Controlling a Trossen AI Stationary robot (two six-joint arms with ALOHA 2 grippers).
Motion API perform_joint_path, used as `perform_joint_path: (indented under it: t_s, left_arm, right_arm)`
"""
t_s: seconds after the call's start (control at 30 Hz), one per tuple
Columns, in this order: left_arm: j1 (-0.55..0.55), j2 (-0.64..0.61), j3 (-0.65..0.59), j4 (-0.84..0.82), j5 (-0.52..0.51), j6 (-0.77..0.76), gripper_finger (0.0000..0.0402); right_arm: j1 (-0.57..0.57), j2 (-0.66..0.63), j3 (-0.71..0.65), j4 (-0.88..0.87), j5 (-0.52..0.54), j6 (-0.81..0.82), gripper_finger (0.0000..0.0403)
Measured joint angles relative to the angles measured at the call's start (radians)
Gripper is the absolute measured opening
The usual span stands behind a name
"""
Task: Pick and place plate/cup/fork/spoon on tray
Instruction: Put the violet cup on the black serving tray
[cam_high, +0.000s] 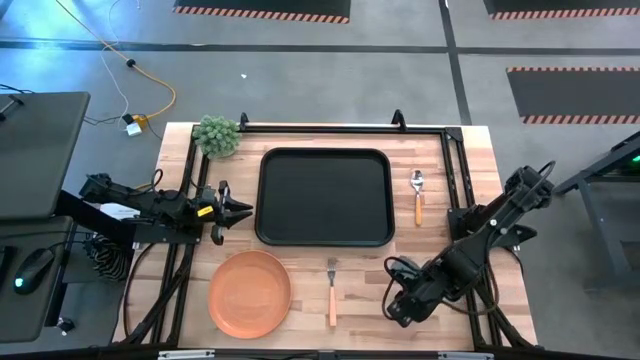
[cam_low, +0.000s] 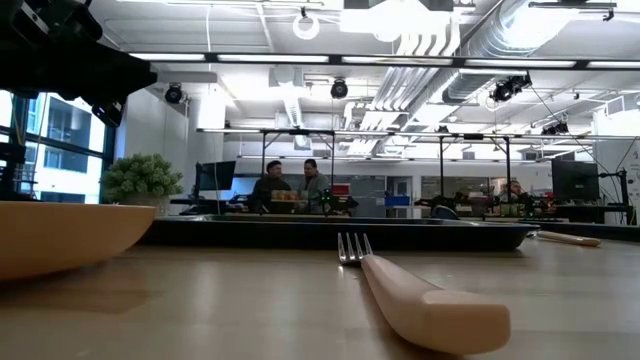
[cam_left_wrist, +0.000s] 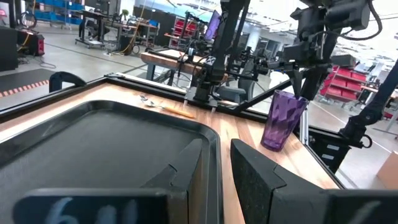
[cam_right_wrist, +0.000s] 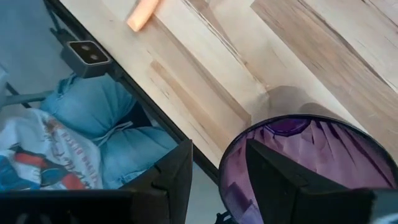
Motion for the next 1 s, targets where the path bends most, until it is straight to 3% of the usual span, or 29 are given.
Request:
perform_joint_path:
  t_s: [0.53,0.9,1.0]
  left_arm:
    - [0.0,0.0,0.0,0.0,0.0,0.0,0.0076]
    - [0.0,0.0,0.0,0.0,0.001,0.0,0.0076]
    - [0.0,0.0,0.0,-0.001,0.001,0.0,0.0076]
  right_arm:
    - [0.0,0.069,0.0,-0.006,-0.003,0.0,0.0133]
    - [0.0,0.067,0.001,-0.033,0.0,0.002,0.0018]
    - [0.0,0.065,0.003,-0.044,0.0,0.0,0.0008]
